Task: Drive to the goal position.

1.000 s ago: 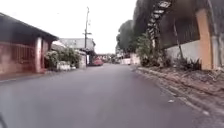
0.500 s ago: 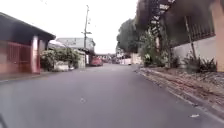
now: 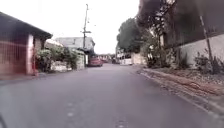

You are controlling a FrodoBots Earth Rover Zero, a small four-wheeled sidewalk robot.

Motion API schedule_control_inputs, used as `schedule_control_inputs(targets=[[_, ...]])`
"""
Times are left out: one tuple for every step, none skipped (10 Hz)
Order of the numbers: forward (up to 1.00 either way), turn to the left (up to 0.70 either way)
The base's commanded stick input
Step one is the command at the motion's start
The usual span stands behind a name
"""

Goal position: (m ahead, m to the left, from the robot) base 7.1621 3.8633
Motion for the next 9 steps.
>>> schedule_control_inputs(targets=[[1.0,0.0],[1.0,0.0],[1.0,0.0],[1.0,0.0],[1.0,0.0],[1.0,0.0],[1.0,0.0],[1.0,0.0],[1.0,0.0]])
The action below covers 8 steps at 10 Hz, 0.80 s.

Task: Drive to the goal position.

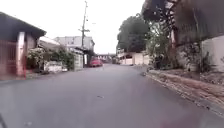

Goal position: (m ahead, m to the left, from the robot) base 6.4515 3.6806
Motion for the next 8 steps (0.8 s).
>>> schedule_control_inputs(targets=[[1.0,0.0],[1.0,-0.09],[1.0,-0.3],[1.0,-0.03],[1.0,0.0],[1.0,0.0],[1.0,0.0],[1.0,0.0]])
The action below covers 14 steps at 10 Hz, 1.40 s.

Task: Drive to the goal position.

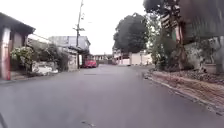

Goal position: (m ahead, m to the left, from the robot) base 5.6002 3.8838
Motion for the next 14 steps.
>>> schedule_control_inputs(targets=[[1.0,0.0],[1.0,0.0],[1.0,0.0],[1.0,0.0],[1.0,0.0],[1.0,0.0],[1.0,0.0],[0.94,0.0],[0.85,-0.05],[0.85,-0.22],[0.85,-0.18],[0.85,0.0],[0.85,0.0],[0.85,-0.24]])
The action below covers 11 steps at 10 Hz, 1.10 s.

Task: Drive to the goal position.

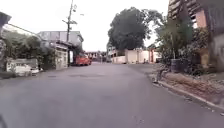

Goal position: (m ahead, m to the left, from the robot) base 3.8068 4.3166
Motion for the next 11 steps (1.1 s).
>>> schedule_control_inputs(targets=[[0.85,-0.25],[0.85,-0.03],[0.85,0.0],[0.85,0.0],[0.85,0.0],[0.85,0.0],[0.85,-0.06],[0.85,-0.28],[0.85,-0.02],[0.85,0.0],[0.85,0.0]])
